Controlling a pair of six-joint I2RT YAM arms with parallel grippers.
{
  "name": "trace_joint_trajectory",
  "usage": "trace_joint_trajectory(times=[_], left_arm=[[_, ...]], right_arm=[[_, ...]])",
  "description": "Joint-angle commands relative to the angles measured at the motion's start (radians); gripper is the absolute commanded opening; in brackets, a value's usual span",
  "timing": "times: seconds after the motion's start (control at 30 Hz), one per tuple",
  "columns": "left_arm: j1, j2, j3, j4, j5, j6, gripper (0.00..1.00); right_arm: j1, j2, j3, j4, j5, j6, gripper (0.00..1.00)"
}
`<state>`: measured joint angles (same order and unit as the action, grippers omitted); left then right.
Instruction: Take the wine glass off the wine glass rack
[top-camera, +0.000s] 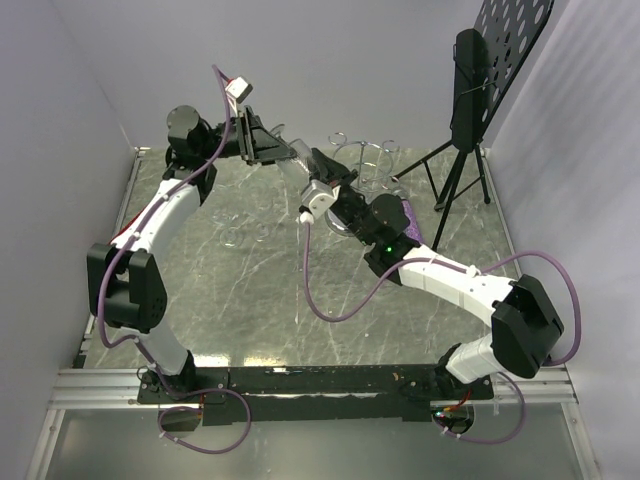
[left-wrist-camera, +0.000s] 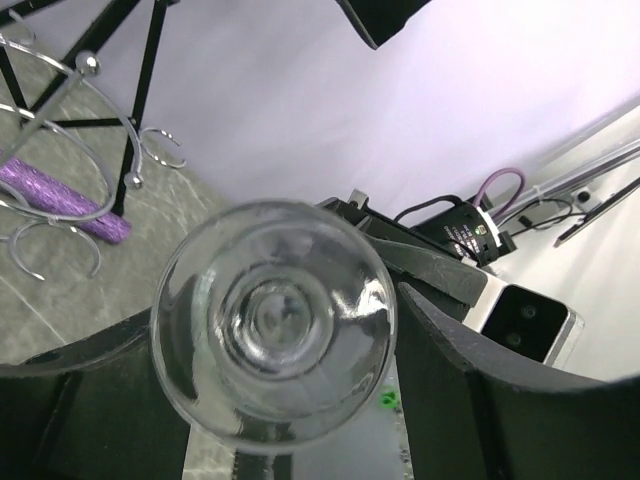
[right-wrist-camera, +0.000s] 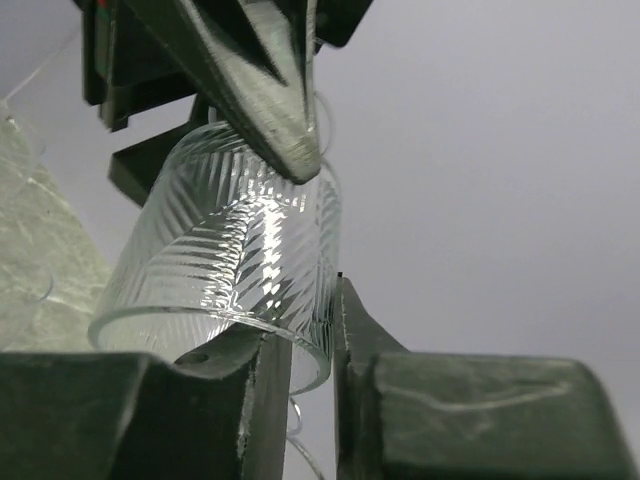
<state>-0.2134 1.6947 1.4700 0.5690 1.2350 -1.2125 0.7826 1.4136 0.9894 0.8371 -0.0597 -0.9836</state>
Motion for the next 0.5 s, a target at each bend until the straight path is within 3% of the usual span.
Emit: trace_joint_trajectory(times=[0.0,0.07,0.2,0.27,0.47], left_arm=[[-0.004,-0.021,0.044,-0.029,-0.034,0.125,0.05],[-0.001,-0.023,0.046,-0.069,-0.048,0.143,0.36],[0.009,-0.03,0.029,-0.093,-0.068,0.172,0.81],[0.019,-0.039,0.021,-0.104,-0.084,0.188,0.94],[0.039,-0.055,0.0,-0.084,-0.1,0.192,1.0]], right_arm=[[0.01,-0.021,0.103,0.086,-0.035,-0.01,0.04],[0.01,-0.019,0.127,0.06,-0.025,0.0,0.0],[0.0,-0.022,0.173,0.017,0.0,0.031,0.0],[-0.008,-0.022,0.184,0.008,0.008,0.036,0.0],[-0.037,-0.03,0.222,-0.059,0.005,0.074,0.0]])
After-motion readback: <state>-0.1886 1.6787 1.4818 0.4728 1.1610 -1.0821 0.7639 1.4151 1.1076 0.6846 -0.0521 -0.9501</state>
